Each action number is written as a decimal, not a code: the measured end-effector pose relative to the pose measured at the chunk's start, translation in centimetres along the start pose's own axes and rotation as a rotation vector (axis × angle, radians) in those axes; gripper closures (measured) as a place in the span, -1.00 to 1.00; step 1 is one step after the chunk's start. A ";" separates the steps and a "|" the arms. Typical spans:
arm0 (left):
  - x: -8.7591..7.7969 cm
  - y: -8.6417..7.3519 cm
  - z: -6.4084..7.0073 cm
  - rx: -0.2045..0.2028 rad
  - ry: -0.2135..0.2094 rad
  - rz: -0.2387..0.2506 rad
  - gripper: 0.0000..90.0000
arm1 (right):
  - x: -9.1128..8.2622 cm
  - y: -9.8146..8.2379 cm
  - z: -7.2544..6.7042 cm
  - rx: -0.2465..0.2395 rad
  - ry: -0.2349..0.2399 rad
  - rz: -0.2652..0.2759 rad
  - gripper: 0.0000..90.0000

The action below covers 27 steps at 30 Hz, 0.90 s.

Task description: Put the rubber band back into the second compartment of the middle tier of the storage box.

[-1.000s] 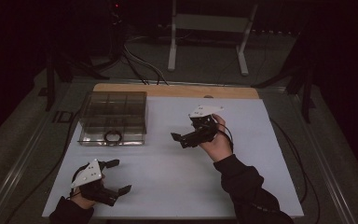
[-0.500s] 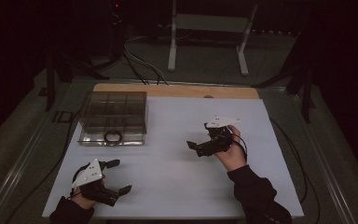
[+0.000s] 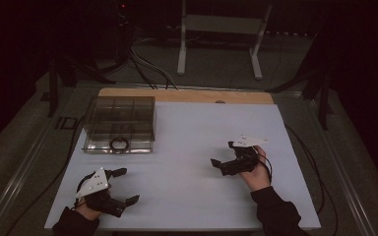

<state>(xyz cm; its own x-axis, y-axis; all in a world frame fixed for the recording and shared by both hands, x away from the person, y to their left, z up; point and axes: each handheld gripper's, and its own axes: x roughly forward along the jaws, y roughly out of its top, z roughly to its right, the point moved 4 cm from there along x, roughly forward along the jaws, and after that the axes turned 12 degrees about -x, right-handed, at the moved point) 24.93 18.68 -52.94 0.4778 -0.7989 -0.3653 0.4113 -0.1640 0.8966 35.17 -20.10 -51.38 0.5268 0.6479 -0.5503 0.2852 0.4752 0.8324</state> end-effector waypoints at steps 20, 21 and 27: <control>0.1 0.0 0.0 0.000 0.000 -0.003 -0.99 | -4.2 -5.6 0.6 0.055 -0.090 -0.033 -1.00; 0.1 0.0 0.0 0.002 0.001 -0.004 -0.99 | -4.4 -5.8 0.6 0.062 -0.095 -0.033 -1.00; 0.1 -0.1 0.0 0.002 0.000 -0.004 -0.99 | -5.9 -7.1 0.6 0.091 -0.119 -0.030 -1.00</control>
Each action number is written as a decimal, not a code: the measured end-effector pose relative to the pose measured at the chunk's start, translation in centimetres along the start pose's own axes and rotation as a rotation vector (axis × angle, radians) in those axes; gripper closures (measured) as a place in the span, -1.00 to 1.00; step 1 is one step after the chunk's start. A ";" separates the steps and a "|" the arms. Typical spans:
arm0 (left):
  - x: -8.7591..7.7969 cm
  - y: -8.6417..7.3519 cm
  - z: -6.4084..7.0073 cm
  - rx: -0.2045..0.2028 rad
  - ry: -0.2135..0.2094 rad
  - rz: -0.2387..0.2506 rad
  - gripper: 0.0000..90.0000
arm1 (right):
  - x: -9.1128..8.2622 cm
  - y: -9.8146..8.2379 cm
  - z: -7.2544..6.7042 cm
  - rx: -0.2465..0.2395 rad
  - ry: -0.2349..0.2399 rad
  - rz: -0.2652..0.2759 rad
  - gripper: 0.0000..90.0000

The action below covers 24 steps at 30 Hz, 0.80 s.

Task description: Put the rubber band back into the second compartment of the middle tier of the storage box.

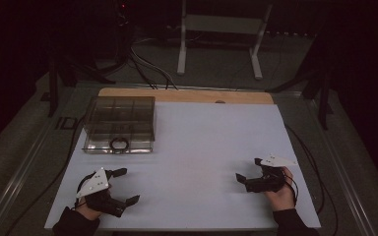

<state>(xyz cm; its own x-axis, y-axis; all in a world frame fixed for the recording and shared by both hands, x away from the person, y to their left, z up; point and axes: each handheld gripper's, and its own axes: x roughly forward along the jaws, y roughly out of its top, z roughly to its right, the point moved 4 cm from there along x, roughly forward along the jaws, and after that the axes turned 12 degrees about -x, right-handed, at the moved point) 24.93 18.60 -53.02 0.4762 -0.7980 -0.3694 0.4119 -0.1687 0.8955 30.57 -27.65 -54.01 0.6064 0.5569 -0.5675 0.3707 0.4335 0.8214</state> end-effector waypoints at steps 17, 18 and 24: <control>0.0 -0.1 0.0 0.001 0.002 -0.005 -0.99 | -2.0 -3.1 0.4 0.028 -0.065 -0.051 -1.00; 0.1 0.0 0.0 0.002 0.003 -0.004 -0.99 | -2.0 -3.1 0.5 0.026 -0.069 -0.055 -1.00; 0.1 -0.1 0.0 0.002 0.001 -0.006 -0.99 | -1.2 -3.1 0.6 0.028 -0.053 -0.056 -1.00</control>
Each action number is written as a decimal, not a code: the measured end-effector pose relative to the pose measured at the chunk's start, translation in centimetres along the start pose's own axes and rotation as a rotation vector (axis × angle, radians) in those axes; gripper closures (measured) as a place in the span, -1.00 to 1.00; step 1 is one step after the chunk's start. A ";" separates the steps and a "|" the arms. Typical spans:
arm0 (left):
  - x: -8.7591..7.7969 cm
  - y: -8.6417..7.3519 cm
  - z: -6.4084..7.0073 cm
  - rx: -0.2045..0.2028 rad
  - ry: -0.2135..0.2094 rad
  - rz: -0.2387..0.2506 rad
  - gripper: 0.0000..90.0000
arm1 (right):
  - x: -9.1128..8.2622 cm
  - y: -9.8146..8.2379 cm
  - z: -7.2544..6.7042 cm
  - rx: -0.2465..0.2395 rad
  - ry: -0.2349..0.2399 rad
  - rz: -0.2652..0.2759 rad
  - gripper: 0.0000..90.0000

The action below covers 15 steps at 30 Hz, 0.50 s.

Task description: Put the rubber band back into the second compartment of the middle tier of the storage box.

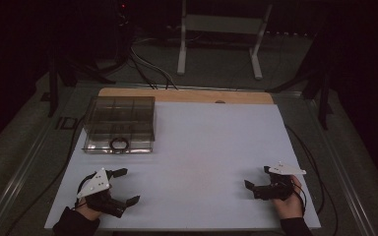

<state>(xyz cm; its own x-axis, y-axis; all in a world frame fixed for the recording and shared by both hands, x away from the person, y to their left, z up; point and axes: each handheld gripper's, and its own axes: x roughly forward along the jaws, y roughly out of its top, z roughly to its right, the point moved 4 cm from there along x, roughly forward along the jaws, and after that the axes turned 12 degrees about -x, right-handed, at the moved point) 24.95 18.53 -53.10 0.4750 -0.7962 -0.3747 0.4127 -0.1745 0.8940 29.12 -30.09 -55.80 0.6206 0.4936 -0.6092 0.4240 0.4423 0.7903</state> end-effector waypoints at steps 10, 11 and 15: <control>-0.1 0.0 0.0 0.002 0.003 -0.002 -0.99 | 0.3 0.5 0.0 -0.006 0.010 0.019 -1.00; -0.1 0.0 0.0 -0.001 0.003 -0.002 -0.99 | 0.4 0.5 0.0 -0.008 0.011 0.018 -1.00; 0.0 -0.1 0.0 0.002 0.007 -0.004 -0.99 | 0.5 0.7 0.0 -0.011 0.013 0.022 -1.00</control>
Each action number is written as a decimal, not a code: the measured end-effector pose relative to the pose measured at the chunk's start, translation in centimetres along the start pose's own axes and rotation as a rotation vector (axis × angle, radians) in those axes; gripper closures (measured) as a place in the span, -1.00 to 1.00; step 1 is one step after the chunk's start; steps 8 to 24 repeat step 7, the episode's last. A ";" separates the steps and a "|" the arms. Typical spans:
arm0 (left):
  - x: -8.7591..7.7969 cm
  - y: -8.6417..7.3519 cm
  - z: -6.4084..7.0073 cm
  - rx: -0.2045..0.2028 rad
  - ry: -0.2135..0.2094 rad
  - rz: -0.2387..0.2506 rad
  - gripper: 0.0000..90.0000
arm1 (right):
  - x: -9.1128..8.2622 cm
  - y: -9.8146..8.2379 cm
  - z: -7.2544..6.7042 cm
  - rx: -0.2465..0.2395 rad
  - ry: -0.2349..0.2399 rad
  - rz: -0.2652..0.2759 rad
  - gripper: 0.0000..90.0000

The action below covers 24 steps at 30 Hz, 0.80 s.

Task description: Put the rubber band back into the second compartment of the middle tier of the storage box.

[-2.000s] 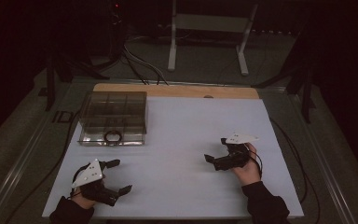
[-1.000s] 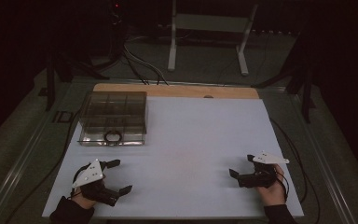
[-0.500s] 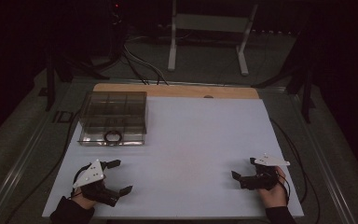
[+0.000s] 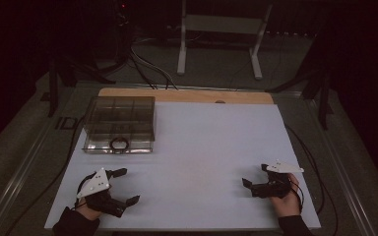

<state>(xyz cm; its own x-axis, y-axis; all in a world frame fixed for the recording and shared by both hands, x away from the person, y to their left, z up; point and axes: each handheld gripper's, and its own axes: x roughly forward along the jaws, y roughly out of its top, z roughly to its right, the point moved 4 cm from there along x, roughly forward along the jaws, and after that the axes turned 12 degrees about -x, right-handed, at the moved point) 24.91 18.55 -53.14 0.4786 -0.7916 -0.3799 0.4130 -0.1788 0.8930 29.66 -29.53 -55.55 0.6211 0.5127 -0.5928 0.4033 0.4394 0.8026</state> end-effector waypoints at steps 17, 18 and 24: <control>0.0 0.0 0.0 -0.002 0.000 0.002 -0.99 | -0.1 0.0 0.1 0.000 -0.003 0.008 -1.00; 0.0 0.0 0.0 -0.002 0.000 0.002 -0.99 | -0.1 0.0 0.1 0.000 -0.003 0.008 -1.00; 0.0 0.0 0.0 -0.002 0.000 0.002 -0.99 | -0.1 0.0 0.1 0.000 -0.003 0.008 -1.00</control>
